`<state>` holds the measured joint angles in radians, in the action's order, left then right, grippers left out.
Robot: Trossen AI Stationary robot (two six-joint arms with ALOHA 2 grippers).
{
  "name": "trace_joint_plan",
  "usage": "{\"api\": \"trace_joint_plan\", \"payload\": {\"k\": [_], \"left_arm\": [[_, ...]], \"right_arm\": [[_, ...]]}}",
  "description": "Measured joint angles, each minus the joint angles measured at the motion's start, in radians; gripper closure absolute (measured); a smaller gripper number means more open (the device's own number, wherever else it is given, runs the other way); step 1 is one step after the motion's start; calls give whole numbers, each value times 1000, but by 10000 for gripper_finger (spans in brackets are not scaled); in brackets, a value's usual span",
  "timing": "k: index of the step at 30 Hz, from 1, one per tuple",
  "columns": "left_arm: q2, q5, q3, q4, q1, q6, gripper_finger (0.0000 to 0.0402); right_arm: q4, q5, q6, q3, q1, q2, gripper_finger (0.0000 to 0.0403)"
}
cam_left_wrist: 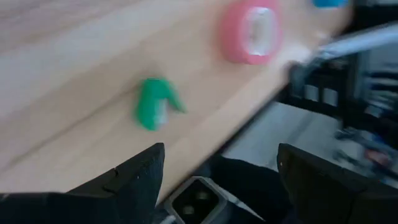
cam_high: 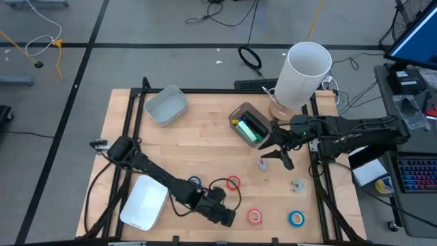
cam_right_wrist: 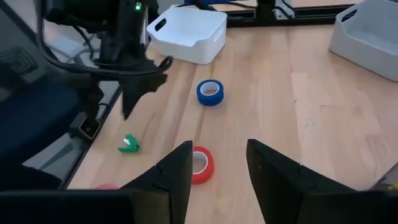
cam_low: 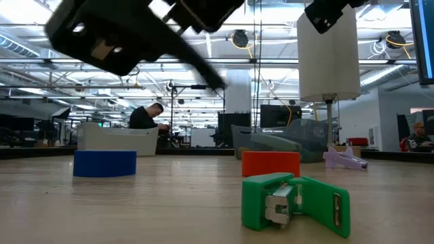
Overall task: Pick and place Stapler, Stapler remover, tape
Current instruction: Put the small green stapler into the black bin
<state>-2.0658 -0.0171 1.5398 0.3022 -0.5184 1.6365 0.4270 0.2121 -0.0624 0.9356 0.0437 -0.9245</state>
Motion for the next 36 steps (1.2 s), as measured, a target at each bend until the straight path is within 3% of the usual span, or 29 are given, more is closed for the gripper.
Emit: {"api": "trace_joint_plan", "payload": {"k": [4,13,27,31,36], "left_arm": [[-41,0,74,139,11,52,92],[-165,52,173,144,35,73,92],[-218,110,194,243,49,199,93],[-218,133,194,284,54,237,119],[-219,131,192,297,58,203,186]], "right_arm": [[24,-1,26,0,5,0,260],[41,0,41,0,5,0,255],[47,0,67,0,4,-1,257],[47,0,75,0,4,-1,258],[47,0,75,0,4,0,257]]}}
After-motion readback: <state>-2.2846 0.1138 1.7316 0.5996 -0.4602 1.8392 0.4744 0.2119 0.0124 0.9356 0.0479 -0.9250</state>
